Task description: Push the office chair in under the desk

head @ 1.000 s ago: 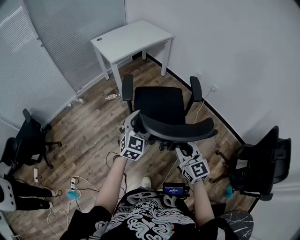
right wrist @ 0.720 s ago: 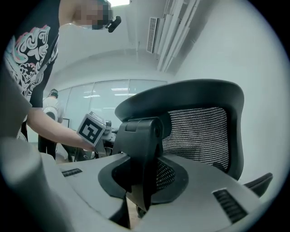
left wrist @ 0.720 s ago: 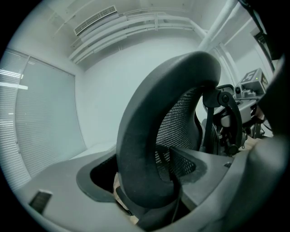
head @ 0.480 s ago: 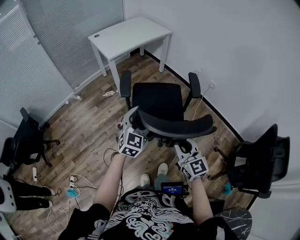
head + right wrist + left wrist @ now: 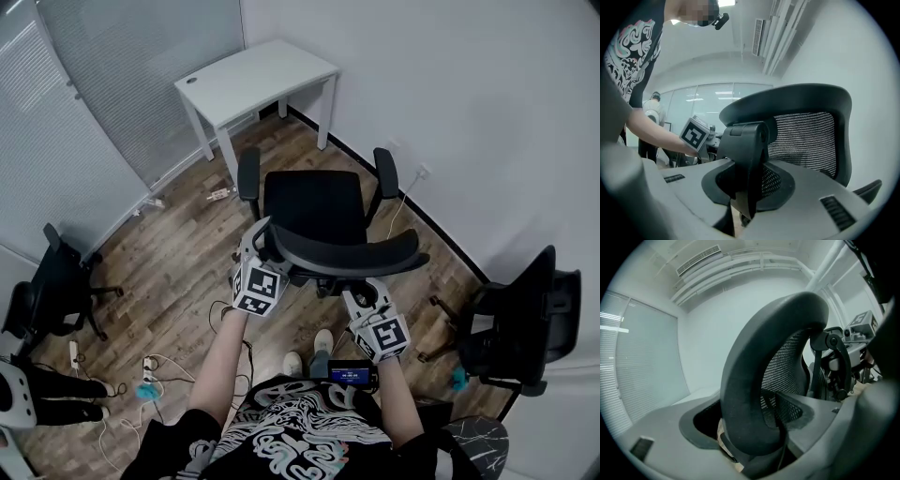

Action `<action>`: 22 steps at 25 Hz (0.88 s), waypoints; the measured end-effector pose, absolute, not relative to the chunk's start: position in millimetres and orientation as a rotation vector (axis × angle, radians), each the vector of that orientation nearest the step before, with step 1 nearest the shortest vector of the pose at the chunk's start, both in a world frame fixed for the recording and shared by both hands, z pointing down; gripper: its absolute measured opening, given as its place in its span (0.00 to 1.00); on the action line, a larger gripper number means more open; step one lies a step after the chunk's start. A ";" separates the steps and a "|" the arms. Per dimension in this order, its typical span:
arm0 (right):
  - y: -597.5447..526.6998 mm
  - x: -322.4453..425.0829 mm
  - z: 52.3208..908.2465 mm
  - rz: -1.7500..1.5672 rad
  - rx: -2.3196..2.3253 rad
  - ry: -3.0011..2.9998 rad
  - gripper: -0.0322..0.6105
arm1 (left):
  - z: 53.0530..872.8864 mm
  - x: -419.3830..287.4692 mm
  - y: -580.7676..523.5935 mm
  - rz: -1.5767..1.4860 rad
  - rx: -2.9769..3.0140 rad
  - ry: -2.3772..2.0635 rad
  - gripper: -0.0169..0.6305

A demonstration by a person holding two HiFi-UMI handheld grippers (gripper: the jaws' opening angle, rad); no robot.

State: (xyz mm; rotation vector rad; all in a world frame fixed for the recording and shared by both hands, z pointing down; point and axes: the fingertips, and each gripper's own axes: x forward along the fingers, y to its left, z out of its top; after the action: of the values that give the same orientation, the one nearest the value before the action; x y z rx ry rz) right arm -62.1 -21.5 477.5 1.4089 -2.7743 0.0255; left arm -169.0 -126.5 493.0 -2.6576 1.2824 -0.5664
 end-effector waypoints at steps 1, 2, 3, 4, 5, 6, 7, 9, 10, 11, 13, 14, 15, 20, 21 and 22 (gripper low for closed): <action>-21.6 -61.4 477.7 0.025 1.408 -2.777 0.12 | 493.4 -168.5 -126.6 -0.568 -2.655 1.285 0.60; -22.0 -60.7 477.6 0.026 1.408 -2.778 0.12 | 493.8 -168.0 -127.0 -0.569 -2.653 1.286 0.60; -22.7 -60.1 477.5 0.027 1.407 -2.779 0.12 | 493.8 -167.6 -127.8 -0.570 -2.652 1.288 0.60; -23.8 -59.9 477.5 0.027 1.405 -2.780 0.12 | 493.7 -167.5 -128.9 -0.570 -2.651 1.288 0.60; -24.7 -59.7 477.9 0.026 1.404 -2.781 0.13 | 493.5 -167.5 -130.0 -0.570 -2.651 1.289 0.60; -25.3 -59.4 478.2 0.025 1.403 -2.783 0.13 | 493.5 -167.2 -130.6 -0.569 -2.652 1.289 0.60; -25.7 -59.0 478.1 0.020 1.401 -2.785 0.13 | 493.6 -166.6 -130.8 -0.568 -2.652 1.290 0.60; -27.5 -58.4 477.9 0.007 1.394 -2.793 0.13 | 493.5 -166.3 -132.2 -0.568 -2.650 1.295 0.60; -29.3 -58.3 477.6 0.002 1.391 -2.796 0.13 | 493.2 -166.6 -133.7 -0.568 -2.648 1.299 0.60; -31.5 -58.1 477.1 -0.001 1.389 -2.798 0.13 | 492.8 -167.0 -135.5 -0.568 -2.647 1.303 0.60; -35.7 -56.5 476.3 -0.005 1.384 -2.800 0.13 | 492.8 -166.2 -139.0 -0.567 -2.645 1.312 0.60; -37.2 -54.8 476.6 -0.005 1.381 -2.802 0.13 | 493.1 -164.8 -140.3 -0.567 -2.644 1.316 0.60; -38.6 -52.7 477.2 -0.005 1.378 -2.805 0.13 | 493.6 -162.9 -141.6 -0.568 -2.642 1.318 0.60; -49.0 -49.8 477.5 -0.019 1.367 -2.821 0.13 | 493.6 -160.6 -151.6 -0.569 -2.634 1.329 0.60; -51.6 -50.5 477.2 -0.020 1.365 -2.821 0.13 | 493.5 -161.7 -154.0 -0.569 -2.635 1.331 0.60; -53.9 -51.3 477.0 -0.019 1.362 -2.821 0.13 | 493.5 -162.7 -156.1 -0.569 -2.636 1.334 0.60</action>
State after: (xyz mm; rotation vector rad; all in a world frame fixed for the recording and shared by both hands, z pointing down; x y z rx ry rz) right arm -51.3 -53.9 477.0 1.3619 -2.8213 -0.0194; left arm -162.7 -156.1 493.5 -2.6359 1.3337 -0.5685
